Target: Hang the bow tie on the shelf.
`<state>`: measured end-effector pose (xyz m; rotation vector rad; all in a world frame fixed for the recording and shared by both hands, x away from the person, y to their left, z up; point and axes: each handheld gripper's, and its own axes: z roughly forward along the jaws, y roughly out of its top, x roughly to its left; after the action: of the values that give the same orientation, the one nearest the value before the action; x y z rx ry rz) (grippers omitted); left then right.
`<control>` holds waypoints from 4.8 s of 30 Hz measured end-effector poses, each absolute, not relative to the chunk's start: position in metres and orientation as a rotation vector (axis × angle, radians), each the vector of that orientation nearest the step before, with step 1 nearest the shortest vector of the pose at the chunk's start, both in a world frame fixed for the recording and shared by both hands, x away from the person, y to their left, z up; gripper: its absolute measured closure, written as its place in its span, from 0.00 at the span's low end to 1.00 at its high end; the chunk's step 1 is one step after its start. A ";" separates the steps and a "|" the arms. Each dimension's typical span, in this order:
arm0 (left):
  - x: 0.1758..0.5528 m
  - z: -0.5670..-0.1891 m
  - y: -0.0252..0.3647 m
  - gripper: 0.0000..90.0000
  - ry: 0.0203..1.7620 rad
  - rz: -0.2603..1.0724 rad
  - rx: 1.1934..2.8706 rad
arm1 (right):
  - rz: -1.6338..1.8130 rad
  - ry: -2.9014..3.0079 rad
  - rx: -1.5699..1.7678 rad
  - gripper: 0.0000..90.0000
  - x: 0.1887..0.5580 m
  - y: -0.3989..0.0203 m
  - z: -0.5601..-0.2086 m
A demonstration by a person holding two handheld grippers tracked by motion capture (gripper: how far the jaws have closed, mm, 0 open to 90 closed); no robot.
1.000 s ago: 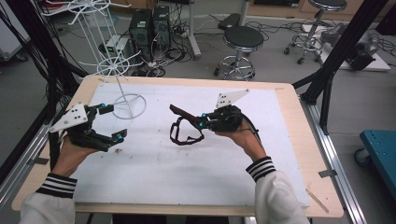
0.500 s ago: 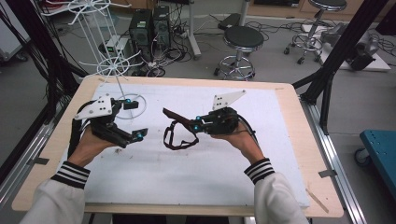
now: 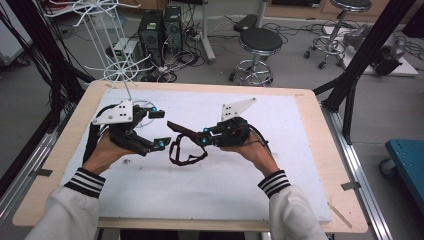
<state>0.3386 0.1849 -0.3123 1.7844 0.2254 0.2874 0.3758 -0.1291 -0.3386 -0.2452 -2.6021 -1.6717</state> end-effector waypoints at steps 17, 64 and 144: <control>0.340 -0.311 0.177 0.54 0.186 0.314 1.806 | -1.658 -2.617 -0.216 0.90 0.376 -0.129 -0.338; 0.332 -0.302 0.194 0.92 0.265 0.330 1.819 | -1.835 -2.691 -0.568 0.01 0.373 -0.151 -0.343; 0.396 -0.255 0.284 0.92 0.634 0.723 1.714 | -2.327 -2.616 -1.160 0.01 0.279 -0.275 -0.416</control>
<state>0.3962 0.2840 -0.2552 1.7143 0.6341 0.7233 0.2788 -0.2752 -0.4163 -1.1600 -2.6159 -2.3272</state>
